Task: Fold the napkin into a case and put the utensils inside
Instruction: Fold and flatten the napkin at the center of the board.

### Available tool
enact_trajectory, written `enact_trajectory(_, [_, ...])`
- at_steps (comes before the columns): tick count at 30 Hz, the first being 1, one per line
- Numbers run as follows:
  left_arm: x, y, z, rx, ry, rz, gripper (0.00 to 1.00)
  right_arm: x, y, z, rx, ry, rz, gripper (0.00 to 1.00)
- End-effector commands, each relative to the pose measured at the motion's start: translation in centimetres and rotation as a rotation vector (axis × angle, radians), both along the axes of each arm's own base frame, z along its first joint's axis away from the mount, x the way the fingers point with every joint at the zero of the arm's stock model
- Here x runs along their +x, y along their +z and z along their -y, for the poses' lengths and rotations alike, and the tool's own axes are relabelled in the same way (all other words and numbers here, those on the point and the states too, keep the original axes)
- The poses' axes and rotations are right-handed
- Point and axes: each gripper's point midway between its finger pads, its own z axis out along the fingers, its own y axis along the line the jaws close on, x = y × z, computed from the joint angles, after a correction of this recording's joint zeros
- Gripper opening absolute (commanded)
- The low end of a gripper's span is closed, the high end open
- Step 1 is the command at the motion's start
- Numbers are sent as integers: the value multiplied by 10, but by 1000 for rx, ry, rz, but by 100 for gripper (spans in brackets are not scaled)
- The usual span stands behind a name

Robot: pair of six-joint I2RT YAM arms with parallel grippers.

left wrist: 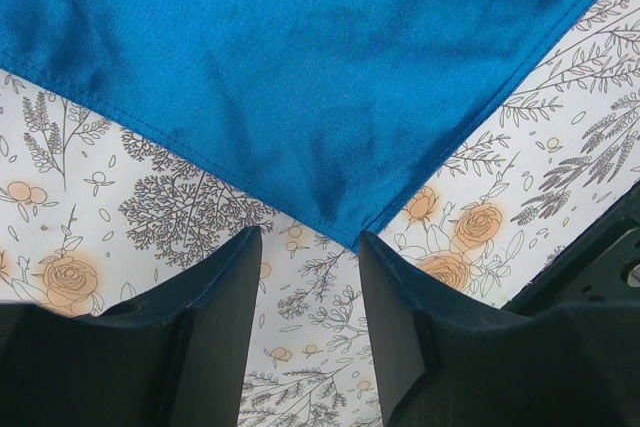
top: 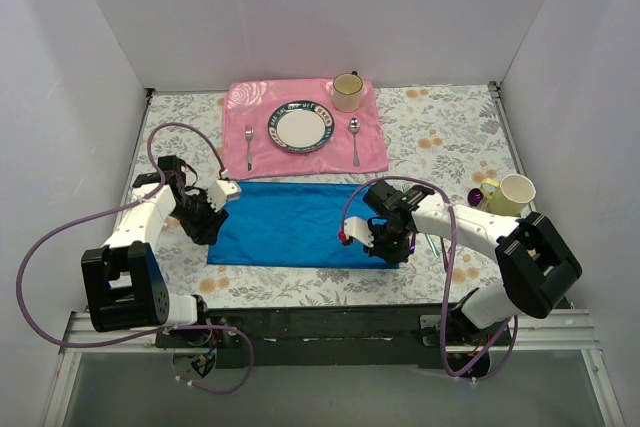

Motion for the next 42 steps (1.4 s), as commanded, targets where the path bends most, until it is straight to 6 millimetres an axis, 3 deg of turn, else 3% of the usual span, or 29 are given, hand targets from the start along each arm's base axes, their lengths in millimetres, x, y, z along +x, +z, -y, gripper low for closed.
enact_trajectory(1, [-5, 2, 2, -4, -35, 25, 41, -13, 2, 3, 4, 22, -43, 1])
enact_trajectory(7, [-8, 2, 7, -34, -40, 11, 36, -13, -4, 4, -9, 24, -52, 1])
enact_trajectory(13, [-4, 1, 8, -41, -32, 14, 36, -15, 2, -2, 16, 35, -67, 1])
enact_trajectory(16, [1, 3, 10, -58, -24, 20, 37, -15, 8, -5, 30, 34, -72, 11])
enact_trajectory(20, [7, 0, 11, -57, -13, 25, 37, -3, 33, -26, 112, 4, -54, 37])
enact_trajectory(23, [11, -6, 12, -37, -17, 36, 37, 9, 47, -40, 160, -28, -31, 37])
enact_trajectory(27, [17, -16, 14, -6, -37, 54, 36, 22, 32, -39, 118, -66, -7, 33])
enact_trajectory(33, [2, -41, 9, 68, -90, 30, 31, 32, -4, -30, 35, -100, 20, 25])
enact_trajectory(42, [-29, -63, -8, 178, -159, 14, 26, 18, -29, -13, -34, -84, -10, 23])
